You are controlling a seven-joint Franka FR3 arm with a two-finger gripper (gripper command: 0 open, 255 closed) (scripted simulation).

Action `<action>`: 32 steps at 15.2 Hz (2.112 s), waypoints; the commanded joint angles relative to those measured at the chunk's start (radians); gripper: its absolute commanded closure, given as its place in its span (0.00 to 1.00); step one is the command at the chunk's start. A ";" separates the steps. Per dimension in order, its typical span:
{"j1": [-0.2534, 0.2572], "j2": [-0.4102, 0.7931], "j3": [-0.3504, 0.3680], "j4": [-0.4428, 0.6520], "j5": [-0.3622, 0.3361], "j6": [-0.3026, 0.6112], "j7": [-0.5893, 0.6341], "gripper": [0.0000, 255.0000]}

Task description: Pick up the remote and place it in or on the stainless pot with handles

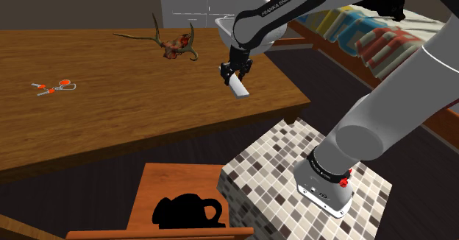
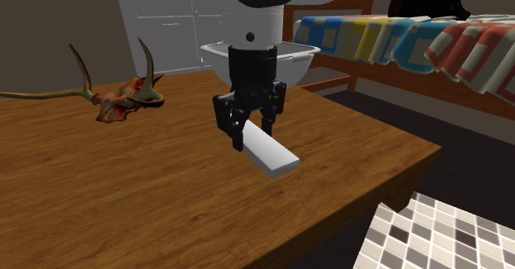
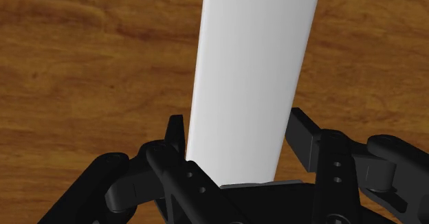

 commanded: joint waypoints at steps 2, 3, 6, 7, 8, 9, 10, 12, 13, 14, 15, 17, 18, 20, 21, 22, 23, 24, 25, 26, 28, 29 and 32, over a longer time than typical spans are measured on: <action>0.000 -0.019 0.000 0.009 0.000 -0.029 0.000 1.00; 0.000 -0.028 0.000 0.015 0.000 -0.043 0.000 1.00; 0.000 -0.054 -0.001 0.032 -0.001 -0.087 0.001 1.00; 0.000 -0.062 -0.001 0.038 -0.001 -0.101 0.001 1.00; 0.000 -0.071 -0.001 0.045 -0.001 -0.116 0.001 1.00; 0.000 -0.078 -0.001 0.051 -0.001 -0.130 0.002 1.00; 0.000 -0.086 -0.001 0.058 -0.001 -0.145 0.002 1.00; -0.001 -0.100 -0.001 0.073 -0.001 -0.173 0.002 1.00; -0.001 -0.107 -0.001 0.080 -0.001 -0.188 0.003 1.00; -0.001 -0.113 -0.001 0.088 -0.002 -0.202 0.003 1.00; -0.001 -0.120 -0.001 0.096 -0.002 -0.216 0.003 1.00; -0.001 -0.132 -0.002 0.112 -0.002 -0.244 0.003 1.00; -0.001 -0.137 -0.002 0.121 -0.002 -0.259 0.004 1.00; -0.001 -0.148 -0.002 0.138 -0.002 -0.287 0.004 1.00; -0.001 -0.153 -0.002 0.147 -0.002 -0.301 0.004 1.00; -0.001 -0.157 -0.002 0.157 -0.003 -0.315 0.005 1.00; -0.001 -0.162 -0.002 0.166 -0.003 -0.329 0.005 1.00; -0.001 -0.166 -0.003 0.176 -0.003 -0.343 0.005 1.00; -0.001 -0.170 -0.003 0.186 -0.003 -0.356 0.005 1.00; -0.001 -0.173 -0.003 0.196 -0.003 -0.370 0.005 1.00; -0.001 -0.180 -0.003 0.217 -0.003 -0.398 0.006 1.00; -0.001 -0.183 -0.003 0.228 -0.003 -0.411 0.006 1.00; -0.002 -0.191 -0.003 0.261 -0.004 -0.452 0.007 1.00</action>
